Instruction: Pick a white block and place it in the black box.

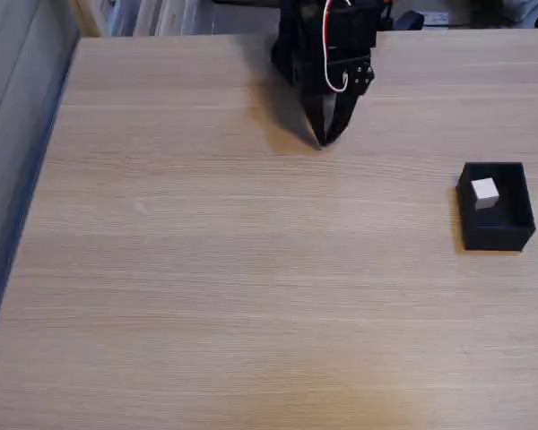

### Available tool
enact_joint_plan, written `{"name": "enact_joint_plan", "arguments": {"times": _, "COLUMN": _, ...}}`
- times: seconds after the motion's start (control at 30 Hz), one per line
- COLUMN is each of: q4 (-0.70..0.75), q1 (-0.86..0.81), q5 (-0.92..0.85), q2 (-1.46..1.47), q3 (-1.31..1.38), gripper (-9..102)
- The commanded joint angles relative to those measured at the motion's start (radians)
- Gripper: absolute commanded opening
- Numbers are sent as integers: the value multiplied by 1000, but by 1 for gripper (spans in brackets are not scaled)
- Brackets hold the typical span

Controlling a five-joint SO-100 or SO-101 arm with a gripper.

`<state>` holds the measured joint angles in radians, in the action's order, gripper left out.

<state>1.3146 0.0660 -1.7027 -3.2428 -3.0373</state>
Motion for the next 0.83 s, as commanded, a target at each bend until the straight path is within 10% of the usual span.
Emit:
{"name": "enact_joint_plan", "arguments": {"times": 0.0, "q4": 38, "q1": -43, "q5": 38, "q2": -87, "q3": -41, "gripper": 0}}
{"name": "enact_joint_plan", "arguments": {"times": 0.8, "q4": 34, "q1": -60, "q5": 98, "q2": -89, "q3": -67, "gripper": 0}}
